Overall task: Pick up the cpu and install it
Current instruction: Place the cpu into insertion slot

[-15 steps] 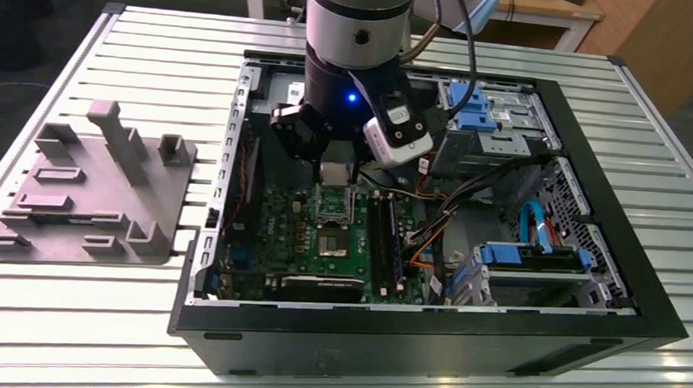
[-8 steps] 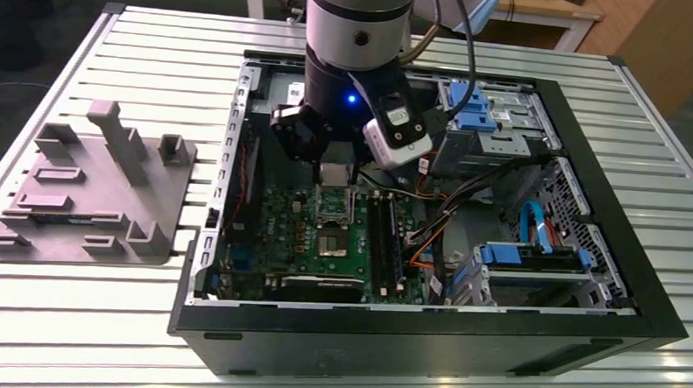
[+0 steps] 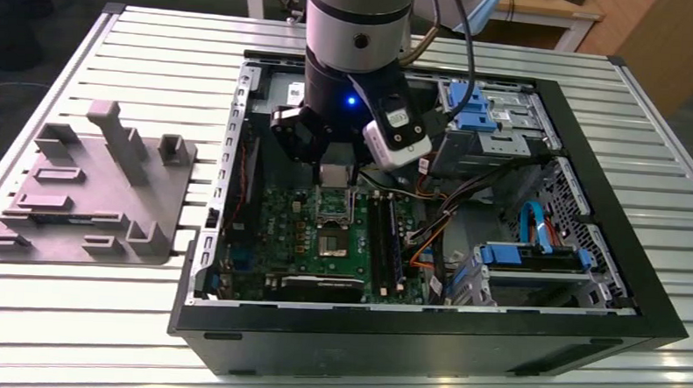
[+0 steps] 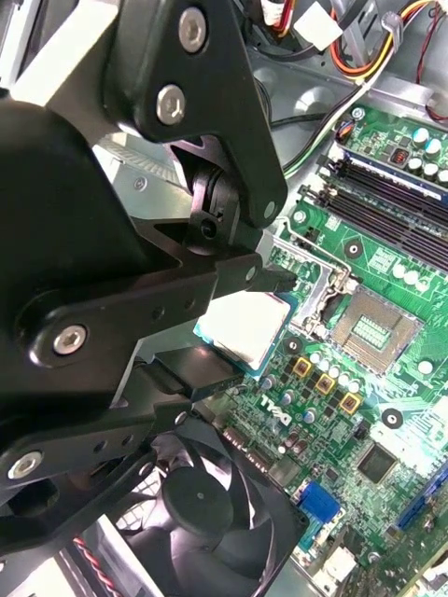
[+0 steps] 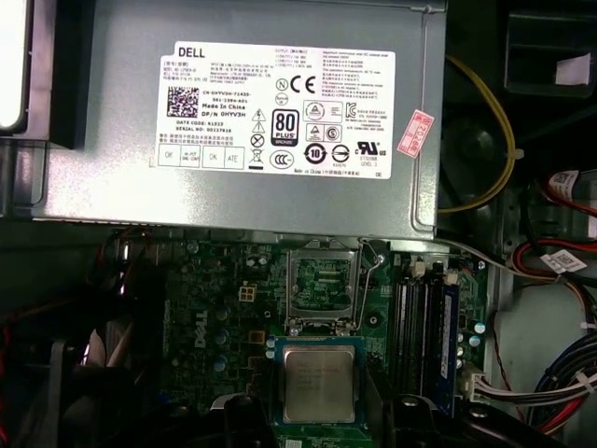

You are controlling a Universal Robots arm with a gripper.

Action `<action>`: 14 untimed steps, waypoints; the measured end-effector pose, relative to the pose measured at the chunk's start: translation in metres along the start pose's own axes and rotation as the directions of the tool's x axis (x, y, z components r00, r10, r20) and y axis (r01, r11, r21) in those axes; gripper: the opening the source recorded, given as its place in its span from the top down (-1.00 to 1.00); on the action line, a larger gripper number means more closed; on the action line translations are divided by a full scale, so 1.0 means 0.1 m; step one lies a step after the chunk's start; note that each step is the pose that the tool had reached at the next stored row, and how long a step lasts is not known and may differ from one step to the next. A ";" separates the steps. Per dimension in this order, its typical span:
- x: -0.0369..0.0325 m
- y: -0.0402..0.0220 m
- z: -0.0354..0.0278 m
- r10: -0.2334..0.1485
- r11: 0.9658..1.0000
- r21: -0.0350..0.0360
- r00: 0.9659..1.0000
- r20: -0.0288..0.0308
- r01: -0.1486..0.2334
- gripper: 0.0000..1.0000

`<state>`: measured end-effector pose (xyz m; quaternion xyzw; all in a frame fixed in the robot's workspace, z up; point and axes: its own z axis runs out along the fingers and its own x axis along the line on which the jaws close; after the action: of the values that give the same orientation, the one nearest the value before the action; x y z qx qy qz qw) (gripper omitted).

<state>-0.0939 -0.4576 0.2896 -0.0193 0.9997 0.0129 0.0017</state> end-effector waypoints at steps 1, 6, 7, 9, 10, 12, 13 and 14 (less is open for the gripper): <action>0.000 0.000 0.001 0.000 1.000 0.000 1.000 0.000 0.000 0.06; 0.001 -0.009 0.013 0.001 1.000 0.000 1.000 0.000 -0.001 0.06; 0.001 -0.011 0.017 0.001 1.000 0.000 1.000 0.000 -0.001 0.06; 0.001 -0.012 0.027 0.001 1.000 0.000 1.000 0.000 -0.001 0.06; 0.001 -0.012 0.034 0.001 1.000 0.000 1.000 0.000 -0.001 0.06; 0.001 -0.013 0.051 0.001 1.000 0.000 1.000 0.000 -0.001 0.06; 0.001 -0.013 0.061 0.000 1.000 0.000 1.000 0.000 0.000 0.06; 0.001 -0.013 0.069 0.001 1.000 0.000 1.000 0.000 -0.001 0.06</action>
<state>-0.0938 -0.4588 0.2826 -0.0191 0.9997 0.0127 0.0017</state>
